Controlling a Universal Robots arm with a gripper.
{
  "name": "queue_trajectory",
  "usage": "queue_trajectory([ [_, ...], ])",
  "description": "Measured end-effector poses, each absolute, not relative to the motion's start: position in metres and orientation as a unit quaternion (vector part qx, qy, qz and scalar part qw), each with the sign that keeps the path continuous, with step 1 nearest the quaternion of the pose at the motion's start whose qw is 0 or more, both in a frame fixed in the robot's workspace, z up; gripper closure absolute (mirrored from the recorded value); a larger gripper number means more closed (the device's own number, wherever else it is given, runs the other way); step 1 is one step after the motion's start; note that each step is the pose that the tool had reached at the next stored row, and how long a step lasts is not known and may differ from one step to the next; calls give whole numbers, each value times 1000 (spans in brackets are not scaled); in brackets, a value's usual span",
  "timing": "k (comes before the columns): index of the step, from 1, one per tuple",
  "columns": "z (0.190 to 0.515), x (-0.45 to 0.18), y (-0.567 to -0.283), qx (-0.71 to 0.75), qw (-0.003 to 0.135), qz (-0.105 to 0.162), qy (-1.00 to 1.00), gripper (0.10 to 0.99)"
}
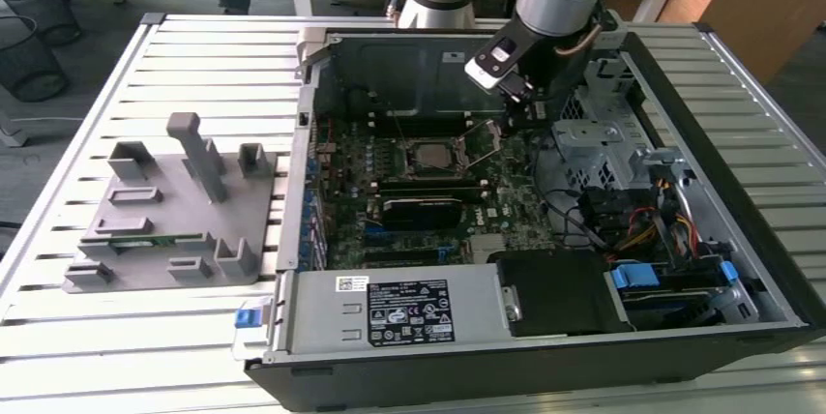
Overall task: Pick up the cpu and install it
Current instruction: 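Close the cpu cover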
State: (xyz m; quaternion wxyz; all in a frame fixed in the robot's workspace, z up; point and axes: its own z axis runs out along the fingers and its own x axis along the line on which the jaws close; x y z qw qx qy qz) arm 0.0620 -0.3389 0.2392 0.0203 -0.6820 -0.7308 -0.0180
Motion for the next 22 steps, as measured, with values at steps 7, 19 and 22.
queue_trajectory([
  [7, 237, 61, -339, -682, 21, -18, -731, 980],
  [19, 241, 49, -339, -682, 21, -18, -731, 980],
  [22, 241, 45, -339, -682, 21, -18, -731, 980],
])
